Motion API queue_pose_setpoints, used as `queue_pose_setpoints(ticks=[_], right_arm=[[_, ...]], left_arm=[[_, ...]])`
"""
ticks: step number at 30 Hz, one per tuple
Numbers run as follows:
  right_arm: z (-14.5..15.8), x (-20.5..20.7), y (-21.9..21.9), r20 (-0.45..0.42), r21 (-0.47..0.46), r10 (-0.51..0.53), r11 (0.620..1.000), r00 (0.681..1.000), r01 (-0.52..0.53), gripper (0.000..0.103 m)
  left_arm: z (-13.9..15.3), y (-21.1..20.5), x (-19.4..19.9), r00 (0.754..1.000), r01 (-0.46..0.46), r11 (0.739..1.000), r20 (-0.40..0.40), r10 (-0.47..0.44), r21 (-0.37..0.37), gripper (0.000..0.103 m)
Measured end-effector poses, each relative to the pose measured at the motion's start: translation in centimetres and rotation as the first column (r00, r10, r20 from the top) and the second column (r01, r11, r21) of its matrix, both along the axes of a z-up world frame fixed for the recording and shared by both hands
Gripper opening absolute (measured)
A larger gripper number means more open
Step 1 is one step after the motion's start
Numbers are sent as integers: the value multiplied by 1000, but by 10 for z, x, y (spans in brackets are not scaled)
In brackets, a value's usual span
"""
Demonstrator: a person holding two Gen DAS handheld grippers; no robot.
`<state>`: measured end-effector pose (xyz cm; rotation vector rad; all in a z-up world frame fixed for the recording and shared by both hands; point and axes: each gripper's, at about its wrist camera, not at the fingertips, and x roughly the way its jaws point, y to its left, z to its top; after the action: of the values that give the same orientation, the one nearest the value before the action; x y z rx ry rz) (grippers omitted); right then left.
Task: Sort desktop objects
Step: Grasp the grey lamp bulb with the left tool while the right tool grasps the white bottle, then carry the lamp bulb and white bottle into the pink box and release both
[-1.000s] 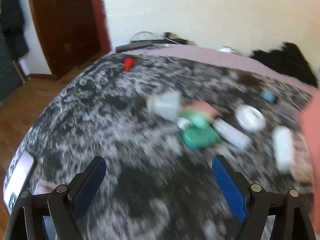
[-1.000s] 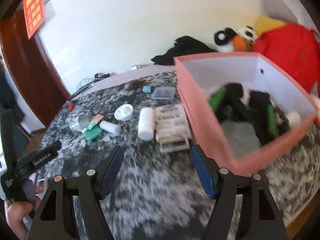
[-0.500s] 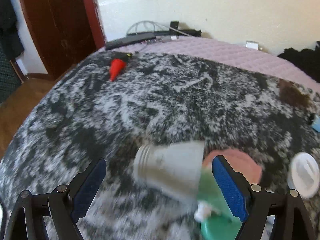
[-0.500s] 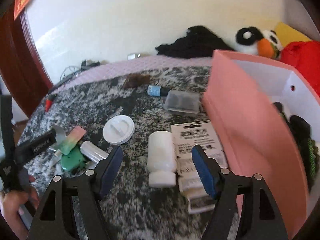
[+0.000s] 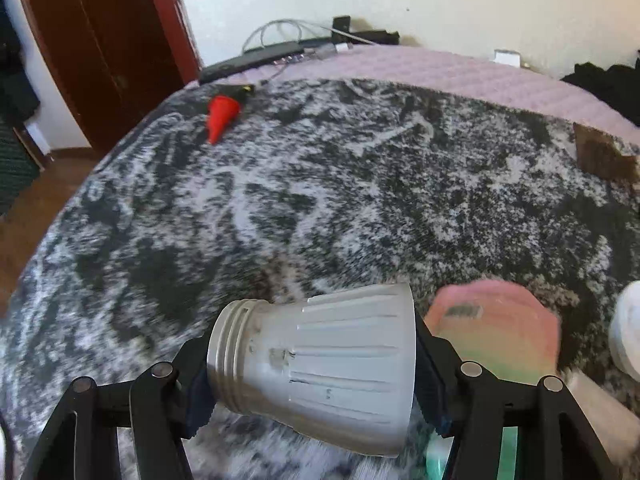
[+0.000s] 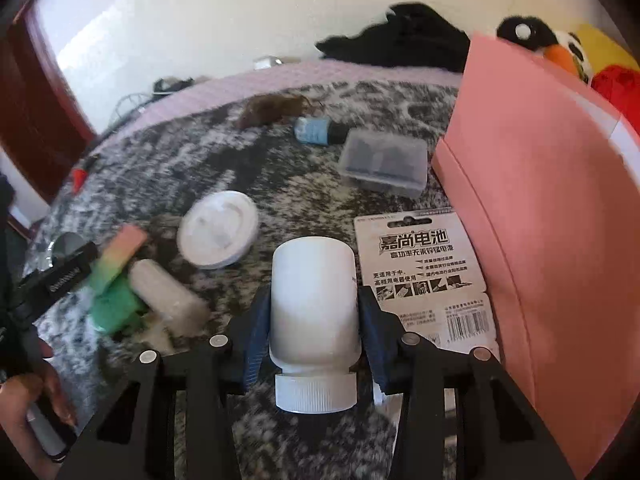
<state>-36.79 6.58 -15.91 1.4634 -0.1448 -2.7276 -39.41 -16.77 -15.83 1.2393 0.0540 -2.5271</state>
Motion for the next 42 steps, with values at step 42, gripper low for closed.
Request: queue_pose_setpoints(ticks=[42], right_arm=[[169,282,243,-361,-63,-312,948,879,311,46]], left_arm=[[189,322,209,788,535,838,-299,-539,-103,68]])
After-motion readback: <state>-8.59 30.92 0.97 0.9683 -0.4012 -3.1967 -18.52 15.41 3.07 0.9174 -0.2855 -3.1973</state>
